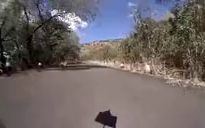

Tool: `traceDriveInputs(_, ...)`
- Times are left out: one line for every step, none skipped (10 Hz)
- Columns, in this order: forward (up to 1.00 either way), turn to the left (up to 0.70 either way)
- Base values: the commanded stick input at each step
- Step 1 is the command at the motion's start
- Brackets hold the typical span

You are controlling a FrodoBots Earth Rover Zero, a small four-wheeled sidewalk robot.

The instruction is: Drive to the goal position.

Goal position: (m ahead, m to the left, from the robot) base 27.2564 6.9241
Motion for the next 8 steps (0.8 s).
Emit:
traceDriveInputs(0.5, 0.0)
traceDriveInputs(0.5, 0.0)
traceDriveInputs(0.5, 0.0)
traceDriveInputs(0.5, 0.0)
traceDriveInputs(0.5, 0.0)
traceDriveInputs(0.5, 0.0)
traceDriveInputs(0.5, 0.0)
traceDriveInputs(0.5, 0.0)
